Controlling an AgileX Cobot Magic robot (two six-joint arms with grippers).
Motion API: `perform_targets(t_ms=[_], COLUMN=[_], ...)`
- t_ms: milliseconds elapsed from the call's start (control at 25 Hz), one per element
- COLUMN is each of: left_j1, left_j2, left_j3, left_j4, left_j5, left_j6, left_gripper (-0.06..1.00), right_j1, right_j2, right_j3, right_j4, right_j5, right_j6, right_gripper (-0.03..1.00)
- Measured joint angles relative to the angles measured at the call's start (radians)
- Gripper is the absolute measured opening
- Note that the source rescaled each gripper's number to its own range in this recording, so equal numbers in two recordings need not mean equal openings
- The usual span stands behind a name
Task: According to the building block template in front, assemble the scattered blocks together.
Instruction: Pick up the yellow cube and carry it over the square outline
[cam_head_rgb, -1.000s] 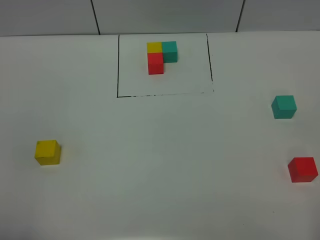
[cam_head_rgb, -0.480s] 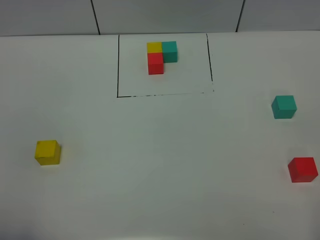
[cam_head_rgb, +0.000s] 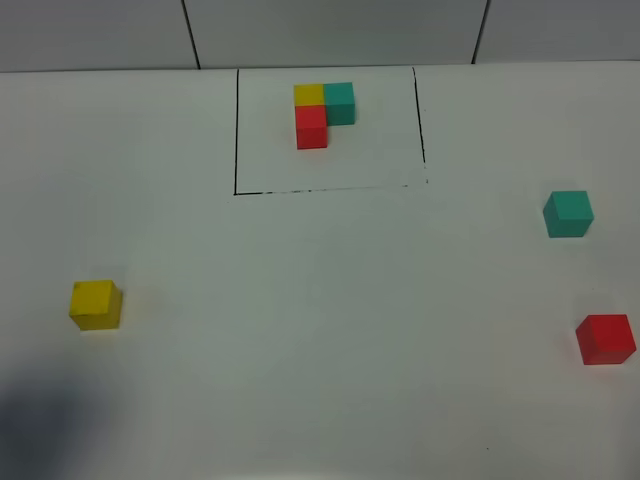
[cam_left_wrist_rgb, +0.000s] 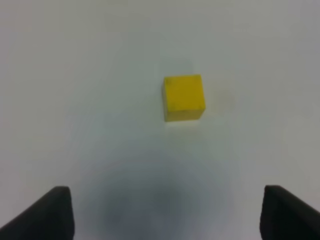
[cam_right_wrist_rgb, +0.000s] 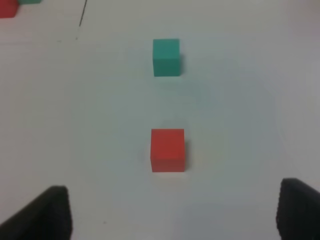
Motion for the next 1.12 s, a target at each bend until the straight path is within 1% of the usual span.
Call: perform_targets(t_ms=[160,320,480,600,760,920,1120], left_j1=[0.0,0.0,-0.008,-0.041,-0.076,-0.119,-0.165], left_j2=[0.258,0.473,0.648,0.742,0.821,0.874,0.915], left_j3=[-0.109,-0.205,-0.242,-0.242,-0.244,-0.261,-0.284], left_j4=[-0.037,-0.043,-0.042,-0.028,0.029,0.043,0.041], left_j5=[0.017,0.05,0.058,0.029,-0.032,-0.078,-0.098], left_j6=[0.0,-0.002,-0.004,-0.031,-0.102,-0.096,-0.086], left_gripper=[0.79,0.79,0.79,0.79,0.79,0.79,0.79], right_j1=[0.0,0.0,0.0,0.0,0.0,0.0,0.0], right_j2=[0.0,0.0,0.0,0.0,0.0,0.0,0.0], right_j3=[0.0,0.0,0.0,0.0,0.0,0.0,0.0], right_j4=[0.0,0.0,0.0,0.0,0.0,0.0,0.0], right_j5=[0.0,0.0,0.0,0.0,-0.001,-0.001,-0.001], right_j6=[0.0,0.0,0.0,0.0,0.0,0.0,0.0], right_gripper=[0.69,0.69,0.69,0.69,0.69,0.69,0.69])
